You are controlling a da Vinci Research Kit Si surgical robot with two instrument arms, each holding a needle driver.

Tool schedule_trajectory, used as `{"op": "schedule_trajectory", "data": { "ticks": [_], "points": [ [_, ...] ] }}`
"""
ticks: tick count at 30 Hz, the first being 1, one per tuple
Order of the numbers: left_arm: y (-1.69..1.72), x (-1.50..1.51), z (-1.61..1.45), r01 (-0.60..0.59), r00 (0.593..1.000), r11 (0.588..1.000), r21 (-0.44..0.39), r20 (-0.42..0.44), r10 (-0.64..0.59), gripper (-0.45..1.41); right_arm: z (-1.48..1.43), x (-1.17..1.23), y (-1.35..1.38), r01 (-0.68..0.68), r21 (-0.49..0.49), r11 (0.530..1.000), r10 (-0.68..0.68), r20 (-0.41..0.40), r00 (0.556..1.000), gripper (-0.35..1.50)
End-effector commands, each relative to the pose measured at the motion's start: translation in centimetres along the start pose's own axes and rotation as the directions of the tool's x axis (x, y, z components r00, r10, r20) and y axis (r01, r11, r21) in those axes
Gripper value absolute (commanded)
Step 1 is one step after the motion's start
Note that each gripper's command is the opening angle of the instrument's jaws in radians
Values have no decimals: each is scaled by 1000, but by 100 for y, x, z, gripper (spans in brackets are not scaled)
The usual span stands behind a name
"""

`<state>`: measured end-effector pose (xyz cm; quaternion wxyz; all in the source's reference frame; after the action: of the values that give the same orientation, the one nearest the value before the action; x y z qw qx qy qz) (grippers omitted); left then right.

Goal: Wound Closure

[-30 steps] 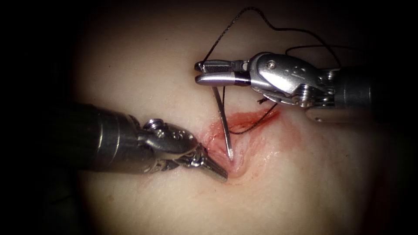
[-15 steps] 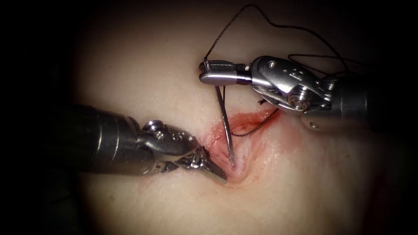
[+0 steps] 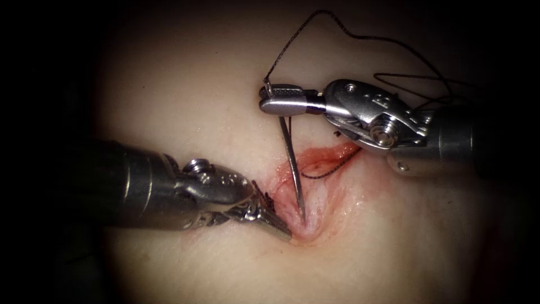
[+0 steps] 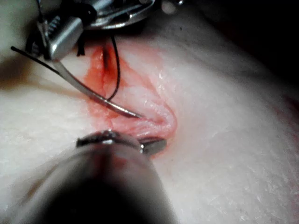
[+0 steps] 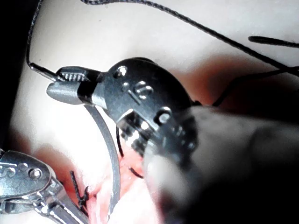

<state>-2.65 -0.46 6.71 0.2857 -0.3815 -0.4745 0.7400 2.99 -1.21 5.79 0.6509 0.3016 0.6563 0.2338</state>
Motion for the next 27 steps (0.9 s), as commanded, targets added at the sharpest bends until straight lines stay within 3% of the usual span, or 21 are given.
{"op": "schedule_trajectory", "data": {
  "ticks": [1,16,27],
  "points": [
    [-4,0,6,0,1000,1000,2,-4,0,-33,8,-2,0,13,-7,1000,-13,0,1000,-35],
    [-4,1,6,1,1000,1000,2,-4,-1,-32,-2,-1,-15,15,-84,996,-14,14,1000,-35],
    [-3,0,6,1,1000,1000,3,-6,-1,-32,-1,-5,-14,-121,-73,990,119,-25,993,-35]
  ]
}}
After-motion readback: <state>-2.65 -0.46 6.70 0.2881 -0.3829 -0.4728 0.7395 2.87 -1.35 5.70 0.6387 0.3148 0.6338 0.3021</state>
